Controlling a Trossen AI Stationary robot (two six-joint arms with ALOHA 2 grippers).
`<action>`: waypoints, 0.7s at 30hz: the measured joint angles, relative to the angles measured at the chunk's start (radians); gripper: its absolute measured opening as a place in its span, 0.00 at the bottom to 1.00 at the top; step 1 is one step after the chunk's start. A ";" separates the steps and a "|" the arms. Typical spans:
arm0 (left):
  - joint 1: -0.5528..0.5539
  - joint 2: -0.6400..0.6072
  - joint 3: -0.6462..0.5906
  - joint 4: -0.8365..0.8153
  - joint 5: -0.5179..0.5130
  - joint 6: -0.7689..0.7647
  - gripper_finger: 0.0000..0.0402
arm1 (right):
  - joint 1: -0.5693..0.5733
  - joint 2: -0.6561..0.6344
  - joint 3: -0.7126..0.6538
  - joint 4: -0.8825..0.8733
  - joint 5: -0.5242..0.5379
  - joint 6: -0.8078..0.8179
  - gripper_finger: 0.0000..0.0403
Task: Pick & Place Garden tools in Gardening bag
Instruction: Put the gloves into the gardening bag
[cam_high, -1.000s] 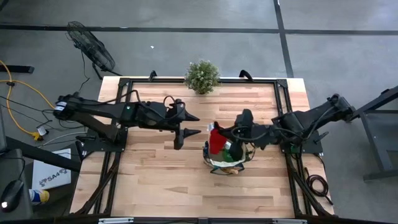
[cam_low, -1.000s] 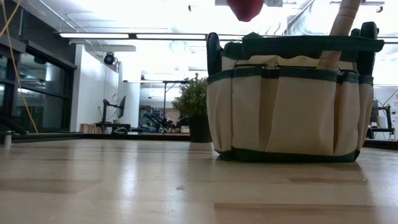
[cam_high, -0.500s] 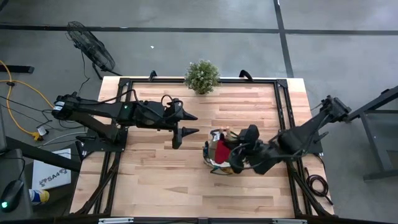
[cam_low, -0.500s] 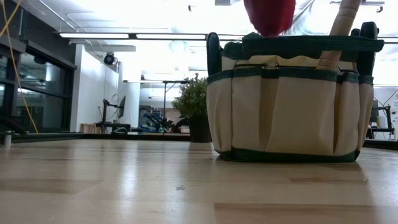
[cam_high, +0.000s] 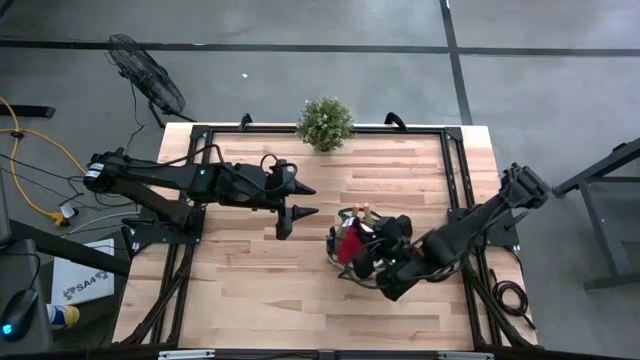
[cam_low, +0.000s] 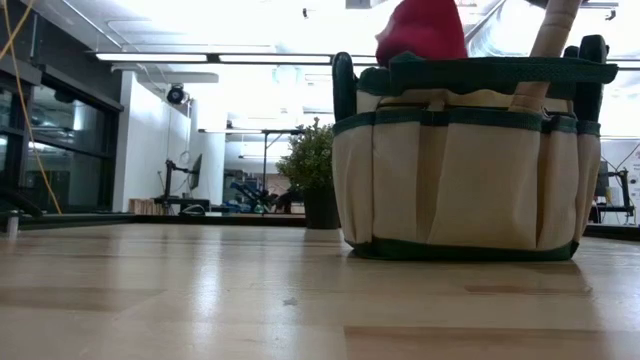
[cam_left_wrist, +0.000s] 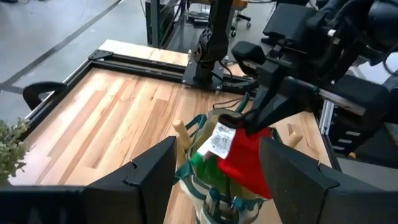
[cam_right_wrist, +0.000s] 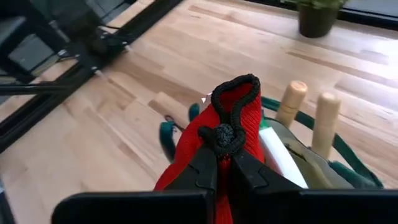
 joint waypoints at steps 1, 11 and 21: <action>0.000 0.000 0.000 -0.003 0.000 -0.001 0.56 | -0.006 0.007 0.000 -0.008 0.003 0.017 0.01; 0.000 0.000 0.000 -0.014 0.001 -0.004 0.56 | -0.050 0.063 0.000 -0.032 -0.014 0.175 0.01; 0.000 0.001 0.000 -0.014 0.006 -0.010 0.56 | -0.086 0.060 0.000 -0.056 0.039 0.156 0.01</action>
